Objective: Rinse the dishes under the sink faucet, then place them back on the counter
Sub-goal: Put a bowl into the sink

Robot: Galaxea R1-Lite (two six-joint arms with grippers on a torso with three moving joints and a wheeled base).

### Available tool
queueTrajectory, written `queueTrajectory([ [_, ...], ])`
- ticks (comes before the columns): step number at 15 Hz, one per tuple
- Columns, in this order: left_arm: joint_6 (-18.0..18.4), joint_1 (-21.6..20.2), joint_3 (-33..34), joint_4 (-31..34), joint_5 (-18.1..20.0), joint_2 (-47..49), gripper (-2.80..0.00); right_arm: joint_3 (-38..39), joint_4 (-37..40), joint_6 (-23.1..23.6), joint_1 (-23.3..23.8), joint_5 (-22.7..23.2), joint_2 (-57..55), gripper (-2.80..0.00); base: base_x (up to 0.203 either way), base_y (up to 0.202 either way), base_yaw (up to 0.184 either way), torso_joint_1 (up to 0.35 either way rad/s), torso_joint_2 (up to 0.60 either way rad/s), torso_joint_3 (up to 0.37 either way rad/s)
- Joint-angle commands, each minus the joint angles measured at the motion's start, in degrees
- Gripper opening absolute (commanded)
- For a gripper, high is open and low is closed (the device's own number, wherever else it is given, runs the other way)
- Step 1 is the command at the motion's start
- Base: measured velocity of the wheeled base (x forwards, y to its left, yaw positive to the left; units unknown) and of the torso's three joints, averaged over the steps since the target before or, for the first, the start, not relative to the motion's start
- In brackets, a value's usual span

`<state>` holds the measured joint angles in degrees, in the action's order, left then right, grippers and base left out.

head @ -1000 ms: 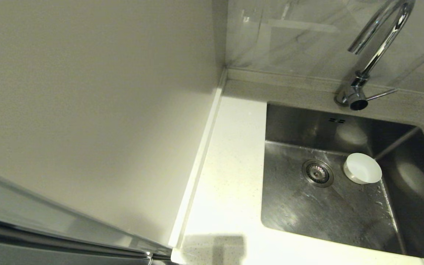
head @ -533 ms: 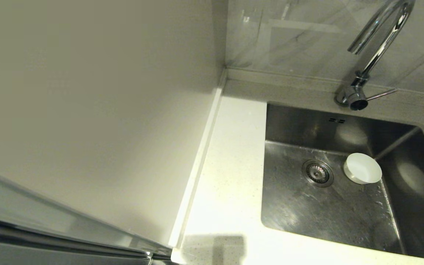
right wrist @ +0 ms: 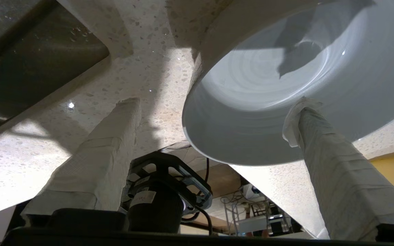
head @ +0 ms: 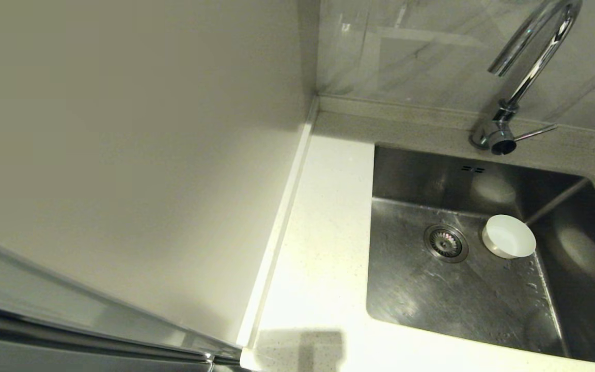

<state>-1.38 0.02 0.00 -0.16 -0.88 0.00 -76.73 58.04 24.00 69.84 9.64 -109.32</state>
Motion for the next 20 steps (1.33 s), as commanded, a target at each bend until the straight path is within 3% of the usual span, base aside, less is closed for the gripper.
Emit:
queueTrajectory([
  [1,-0.03,-0.02,0.00,-0.02,0.00,-0.18,-2.80,-0.09,0.31,0.17,0.03,0.03,-0.54,-2.80,0.000,0.000,0.000,0.000,0.00,0.000],
  [20,-0.03,-0.02,0.00,-0.02,0.00,-0.18,-2.80,-0.43,0.31,1.17,0.65,1.83,3.13,-2.80,0.000,0.000,0.000,0.000,0.00,0.000],
])
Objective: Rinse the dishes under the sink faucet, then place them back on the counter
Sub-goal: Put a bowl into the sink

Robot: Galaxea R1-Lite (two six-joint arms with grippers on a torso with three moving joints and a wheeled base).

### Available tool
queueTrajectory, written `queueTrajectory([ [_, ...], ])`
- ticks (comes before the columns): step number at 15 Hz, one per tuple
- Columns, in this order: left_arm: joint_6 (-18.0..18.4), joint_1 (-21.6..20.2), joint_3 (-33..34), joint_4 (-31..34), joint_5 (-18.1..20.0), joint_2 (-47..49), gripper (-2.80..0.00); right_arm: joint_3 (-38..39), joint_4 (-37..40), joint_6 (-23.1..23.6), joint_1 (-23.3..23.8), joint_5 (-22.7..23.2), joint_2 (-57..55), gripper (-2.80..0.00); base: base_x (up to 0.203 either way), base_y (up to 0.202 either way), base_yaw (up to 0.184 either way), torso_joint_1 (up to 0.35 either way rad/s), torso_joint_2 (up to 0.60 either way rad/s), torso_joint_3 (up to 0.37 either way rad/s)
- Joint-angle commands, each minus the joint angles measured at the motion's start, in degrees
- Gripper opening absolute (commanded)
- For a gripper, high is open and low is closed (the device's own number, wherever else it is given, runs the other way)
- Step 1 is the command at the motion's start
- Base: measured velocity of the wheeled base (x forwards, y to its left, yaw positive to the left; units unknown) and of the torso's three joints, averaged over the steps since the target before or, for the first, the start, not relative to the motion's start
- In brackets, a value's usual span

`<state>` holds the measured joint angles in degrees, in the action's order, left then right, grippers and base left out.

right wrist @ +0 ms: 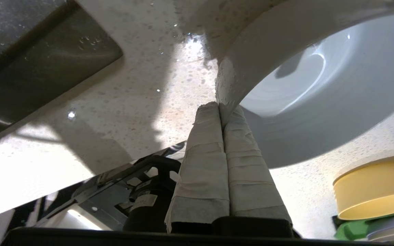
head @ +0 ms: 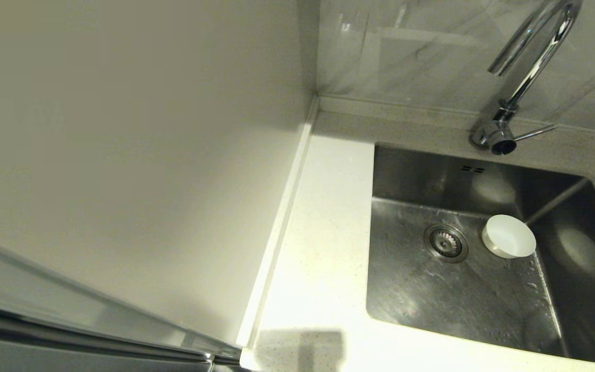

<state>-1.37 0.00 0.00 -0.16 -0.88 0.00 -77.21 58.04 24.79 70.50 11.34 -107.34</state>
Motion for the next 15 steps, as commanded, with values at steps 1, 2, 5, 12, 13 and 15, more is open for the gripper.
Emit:
queueTrajectory([
  [1,-0.04,0.00,0.00,-0.02,0.00,-0.18,-2.80,0.13,0.32,0.90,-0.09,0.25,1.82,-2.80,0.000,0.000,0.000,0.000,0.00,0.000],
  [2,-0.04,0.01,0.00,-0.02,0.00,-0.18,-2.80,0.21,0.32,1.03,-0.10,0.27,2.54,-2.80,0.000,0.000,0.000,0.000,0.00,0.000],
  [5,-0.04,0.00,0.00,-0.02,-0.02,-0.18,-2.80,0.48,0.41,1.05,-0.01,0.26,4.48,-2.80,0.000,0.000,0.000,0.000,0.00,0.000],
  [12,-0.04,0.00,0.00,-0.02,0.00,-0.18,-2.80,0.34,0.41,2.69,-1.15,1.87,11.51,-2.80,0.000,0.000,0.000,0.000,0.00,0.000],
  [13,-0.04,0.00,0.00,-0.02,0.00,-0.18,-2.80,0.25,0.41,2.72,-1.78,1.92,12.51,-2.80,0.000,0.000,0.000,0.000,0.00,0.000],
  [15,-0.04,0.00,0.00,-0.02,0.00,-0.18,-2.80,0.22,0.41,2.83,-2.60,2.98,14.24,-2.80,0.000,0.000,0.000,0.000,0.00,0.000],
])
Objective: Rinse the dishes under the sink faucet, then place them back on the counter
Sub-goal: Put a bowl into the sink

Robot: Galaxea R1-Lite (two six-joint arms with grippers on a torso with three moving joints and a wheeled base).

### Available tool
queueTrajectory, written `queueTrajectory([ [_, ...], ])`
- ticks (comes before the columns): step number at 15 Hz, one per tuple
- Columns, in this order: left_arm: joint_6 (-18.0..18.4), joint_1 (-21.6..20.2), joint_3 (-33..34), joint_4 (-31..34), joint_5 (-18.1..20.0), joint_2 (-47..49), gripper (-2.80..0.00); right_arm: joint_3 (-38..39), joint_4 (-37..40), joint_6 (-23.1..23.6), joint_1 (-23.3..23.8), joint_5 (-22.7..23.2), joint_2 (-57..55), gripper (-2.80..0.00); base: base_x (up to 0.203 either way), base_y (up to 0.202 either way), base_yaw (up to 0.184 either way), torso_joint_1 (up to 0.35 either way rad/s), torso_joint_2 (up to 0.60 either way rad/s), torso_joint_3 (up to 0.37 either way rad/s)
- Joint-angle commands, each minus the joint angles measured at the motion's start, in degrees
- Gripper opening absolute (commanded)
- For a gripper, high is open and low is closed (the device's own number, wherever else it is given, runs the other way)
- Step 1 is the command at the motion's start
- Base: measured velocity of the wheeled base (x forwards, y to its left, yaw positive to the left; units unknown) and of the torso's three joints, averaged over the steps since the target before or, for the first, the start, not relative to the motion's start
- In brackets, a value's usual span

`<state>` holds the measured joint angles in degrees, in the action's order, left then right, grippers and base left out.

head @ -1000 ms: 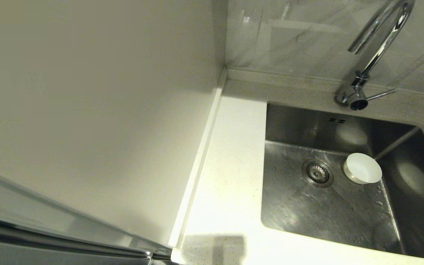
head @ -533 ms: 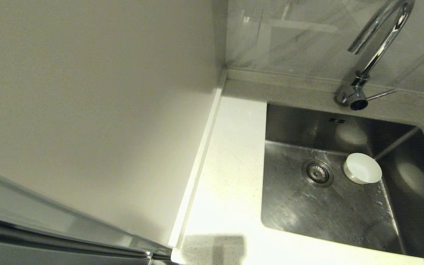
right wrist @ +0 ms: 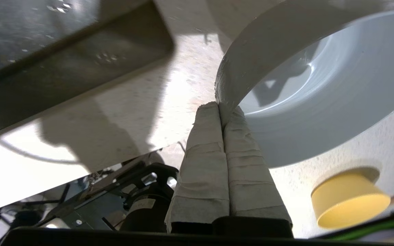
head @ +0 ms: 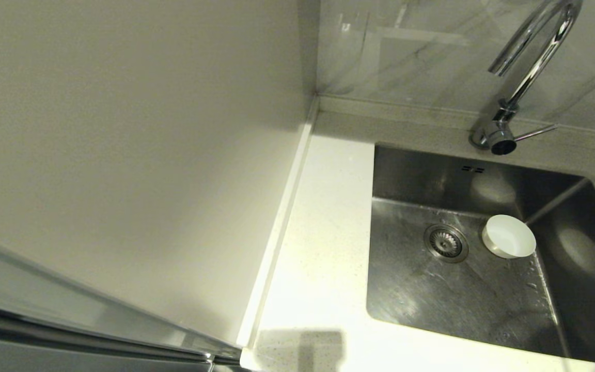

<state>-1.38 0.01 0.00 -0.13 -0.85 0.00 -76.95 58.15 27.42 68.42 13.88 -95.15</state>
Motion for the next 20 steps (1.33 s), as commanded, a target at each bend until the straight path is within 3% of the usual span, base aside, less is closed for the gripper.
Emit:
queueTrajectory([
  [1,-0.03,-0.01,0.00,-0.04,-0.04,-0.18,-2.80,0.02,0.30,0.57,-1.12,1.08,2.77,-2.80,0.000,0.000,0.000,0.000,0.00,0.000],
  [4,-0.03,-0.01,0.00,-0.04,-0.07,-0.18,-2.80,0.08,0.32,0.79,-5.72,1.42,5.10,-2.80,0.000,0.000,0.000,0.000,0.00,0.000],
  [7,-0.03,-0.01,0.00,-0.04,-0.03,-0.18,-2.80,-0.02,0.30,0.84,-14.17,1.43,7.14,-2.80,0.000,0.000,0.000,0.000,0.00,0.000],
  [15,-0.03,0.08,0.00,-0.04,-0.03,-0.18,-2.80,3.64,-1.83,0.06,-46.03,-3.51,10.17,-2.80,0.000,0.000,0.000,0.000,0.00,0.000],
  [17,-0.03,-0.01,0.00,-0.04,-0.10,-0.18,-2.80,9.69,-14.26,-0.17,-48.91,-7.81,8.86,-2.80,0.000,0.000,0.000,0.000,0.00,0.000],
  [20,-0.03,-0.01,0.00,-0.04,-0.11,-0.18,-2.80,21.76,-38.76,-0.09,-50.73,-11.89,6.58,-2.80,0.000,0.000,0.000,0.000,0.00,0.000],
])
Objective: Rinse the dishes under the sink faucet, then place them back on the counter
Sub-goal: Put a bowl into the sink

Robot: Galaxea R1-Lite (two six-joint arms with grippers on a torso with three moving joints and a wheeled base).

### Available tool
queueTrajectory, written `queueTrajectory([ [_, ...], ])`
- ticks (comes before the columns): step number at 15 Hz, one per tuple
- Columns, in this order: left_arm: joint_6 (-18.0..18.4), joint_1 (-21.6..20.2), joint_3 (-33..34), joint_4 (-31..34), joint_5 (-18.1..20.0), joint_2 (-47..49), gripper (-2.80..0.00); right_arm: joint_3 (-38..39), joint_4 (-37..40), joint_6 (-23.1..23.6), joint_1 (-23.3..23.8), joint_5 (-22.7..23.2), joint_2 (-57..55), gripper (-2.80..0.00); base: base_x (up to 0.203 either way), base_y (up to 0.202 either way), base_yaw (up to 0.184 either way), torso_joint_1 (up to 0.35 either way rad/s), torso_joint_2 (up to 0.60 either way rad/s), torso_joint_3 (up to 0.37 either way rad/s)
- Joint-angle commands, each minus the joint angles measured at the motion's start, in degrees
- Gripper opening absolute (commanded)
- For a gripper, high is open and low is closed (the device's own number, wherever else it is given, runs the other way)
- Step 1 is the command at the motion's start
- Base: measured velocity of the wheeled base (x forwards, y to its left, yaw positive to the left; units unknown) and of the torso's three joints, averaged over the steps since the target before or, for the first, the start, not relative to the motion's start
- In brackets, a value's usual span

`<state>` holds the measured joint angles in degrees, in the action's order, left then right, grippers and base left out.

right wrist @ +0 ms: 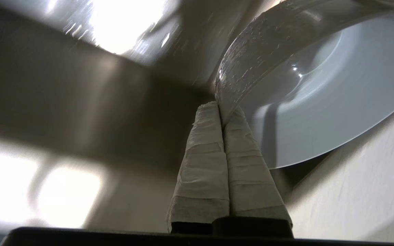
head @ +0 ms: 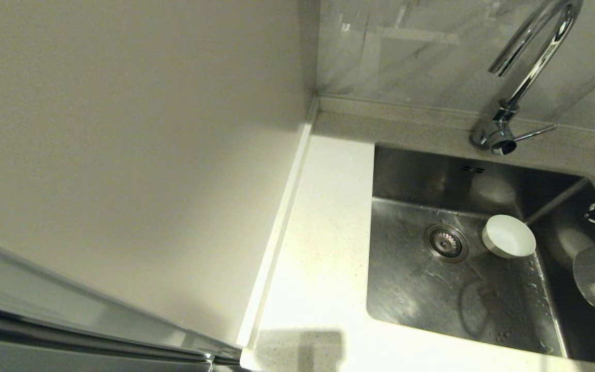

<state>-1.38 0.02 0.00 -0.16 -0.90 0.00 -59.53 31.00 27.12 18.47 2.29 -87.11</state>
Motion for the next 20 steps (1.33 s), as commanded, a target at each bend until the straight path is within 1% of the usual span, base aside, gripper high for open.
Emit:
queueTrajectory([
  [1,-0.03,-0.02,0.00,-0.02,-0.06,-0.18,-2.80,8.78,-20.72,0.44,-1.04,-0.89,-2.67,-2.80,0.000,0.000,0.000,0.000,0.00,0.000],
  [2,-0.03,-0.02,0.00,-0.02,0.02,-0.18,-2.80,12.80,-29.85,1.11,-1.19,-1.23,-4.26,-2.80,0.000,0.000,0.000,0.000,0.00,0.000],
  [4,-0.03,0.06,0.00,-0.02,0.02,-0.18,-2.80,19.83,-45.87,3.94,-1.27,-1.74,-8.51,-2.80,0.000,0.000,0.000,0.000,0.00,0.000],
  [5,-0.03,0.00,0.00,-0.02,0.02,-0.25,-2.80,21.78,-50.41,5.37,-1.30,-1.89,-10.75,-2.80,0.000,0.000,0.000,0.000,0.00,0.000],
  [7,-0.03,-0.02,0.00,-0.02,-0.05,-0.18,-2.80,22.11,-52.11,6.72,-1.45,-2.12,-14.01,-2.80,0.000,0.000,0.000,0.000,0.00,0.000],
  [9,-0.03,0.06,0.00,-0.02,-0.06,-0.18,-2.80,20.43,-52.24,6.80,-2.54,-2.45,-17.09,-2.80,0.000,0.000,0.000,0.000,0.00,0.000],
  [11,-0.03,-0.02,0.00,-0.02,-0.04,-0.18,-2.80,18.54,-52.27,6.80,-2.98,-3.92,-19.45,-2.80,0.000,0.000,0.000,0.000,0.00,0.000],
  [20,-0.03,-0.02,0.00,-0.02,0.02,-0.18,-2.80,19.01,-51.75,6.80,-4.06,-3.96,-23.37,-2.80,0.000,0.000,0.000,0.000,0.00,0.000],
])
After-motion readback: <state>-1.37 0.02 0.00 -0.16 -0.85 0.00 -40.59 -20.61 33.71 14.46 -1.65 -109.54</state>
